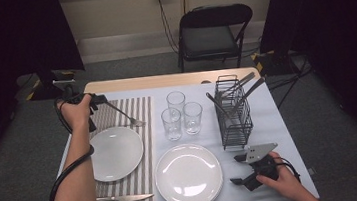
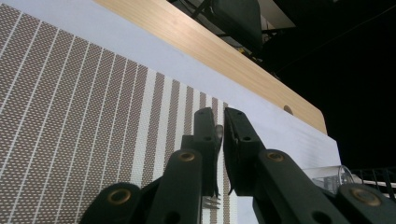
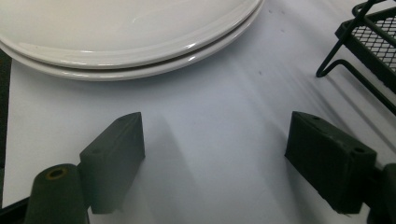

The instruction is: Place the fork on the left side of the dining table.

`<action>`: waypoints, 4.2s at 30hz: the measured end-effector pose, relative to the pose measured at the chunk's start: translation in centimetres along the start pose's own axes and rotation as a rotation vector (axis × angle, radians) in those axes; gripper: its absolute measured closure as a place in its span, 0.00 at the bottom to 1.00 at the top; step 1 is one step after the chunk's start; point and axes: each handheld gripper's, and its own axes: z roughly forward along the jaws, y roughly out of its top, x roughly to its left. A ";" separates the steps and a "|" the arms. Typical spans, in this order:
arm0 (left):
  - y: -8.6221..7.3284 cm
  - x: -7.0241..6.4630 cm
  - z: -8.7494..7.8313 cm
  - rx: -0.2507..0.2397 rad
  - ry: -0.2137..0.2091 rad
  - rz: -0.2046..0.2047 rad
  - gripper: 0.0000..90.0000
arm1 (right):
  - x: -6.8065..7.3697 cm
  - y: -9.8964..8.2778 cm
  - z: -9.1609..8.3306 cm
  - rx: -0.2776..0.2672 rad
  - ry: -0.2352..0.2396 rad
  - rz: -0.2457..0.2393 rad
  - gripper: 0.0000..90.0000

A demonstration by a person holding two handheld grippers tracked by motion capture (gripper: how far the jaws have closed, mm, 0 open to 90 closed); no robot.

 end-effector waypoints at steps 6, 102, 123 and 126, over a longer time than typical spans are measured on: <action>-0.2 0.4 -0.1 0.003 0.012 -0.014 0.91 | 0.0 0.0 0.0 0.000 0.000 0.000 0.21; -0.6 4.2 -0.5 0.066 0.123 -0.090 0.64 | 0.0 0.0 0.0 0.000 0.003 0.001 0.21; -0.4 4.8 -0.6 0.061 0.140 -0.109 0.64 | 0.0 0.0 0.0 0.000 0.003 0.001 0.21; -0.4 4.9 -0.6 0.054 0.133 -0.109 0.63 | 0.0 0.0 0.0 0.000 0.003 0.001 0.21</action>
